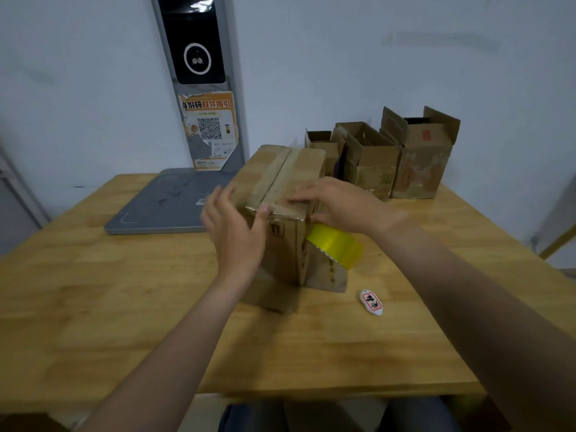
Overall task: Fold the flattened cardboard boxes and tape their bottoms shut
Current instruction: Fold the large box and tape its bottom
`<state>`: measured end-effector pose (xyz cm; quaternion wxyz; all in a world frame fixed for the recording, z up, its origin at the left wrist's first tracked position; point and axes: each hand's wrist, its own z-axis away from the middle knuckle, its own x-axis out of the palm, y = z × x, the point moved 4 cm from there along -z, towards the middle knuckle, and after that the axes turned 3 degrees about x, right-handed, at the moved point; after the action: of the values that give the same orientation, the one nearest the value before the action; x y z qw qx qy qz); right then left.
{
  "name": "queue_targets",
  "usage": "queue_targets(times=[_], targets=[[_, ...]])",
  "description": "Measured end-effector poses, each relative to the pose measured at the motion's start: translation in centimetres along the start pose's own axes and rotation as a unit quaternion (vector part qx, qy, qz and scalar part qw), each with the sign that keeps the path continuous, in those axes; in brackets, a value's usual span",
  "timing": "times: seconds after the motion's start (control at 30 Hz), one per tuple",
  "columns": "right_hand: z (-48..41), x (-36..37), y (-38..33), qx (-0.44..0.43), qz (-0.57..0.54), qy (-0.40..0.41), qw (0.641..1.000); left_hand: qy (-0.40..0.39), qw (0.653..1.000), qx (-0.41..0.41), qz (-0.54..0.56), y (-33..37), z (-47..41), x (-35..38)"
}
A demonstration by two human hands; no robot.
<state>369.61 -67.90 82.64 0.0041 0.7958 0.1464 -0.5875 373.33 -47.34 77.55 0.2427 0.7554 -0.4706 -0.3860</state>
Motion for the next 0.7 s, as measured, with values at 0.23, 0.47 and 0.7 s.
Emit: queue_targets(times=[0.23, 0.47, 0.7], targets=[[0.5, 0.7, 0.3, 0.016, 0.021, 0.008, 1.000, -0.049, 0.887, -0.454, 0.066, -8.2, 5.2, -1.5], [0.9, 1.7, 0.1, 0.027, 0.002, 0.025, 0.999, -0.138, 0.861, -0.423, 0.247, -6.2, 7.2, 1.2], [2.7, 1.0, 1.0, 0.058, 0.013, 0.063, 0.996, -0.144, 0.944, -0.290, 0.056, -2.3, 5.1, 1.4]])
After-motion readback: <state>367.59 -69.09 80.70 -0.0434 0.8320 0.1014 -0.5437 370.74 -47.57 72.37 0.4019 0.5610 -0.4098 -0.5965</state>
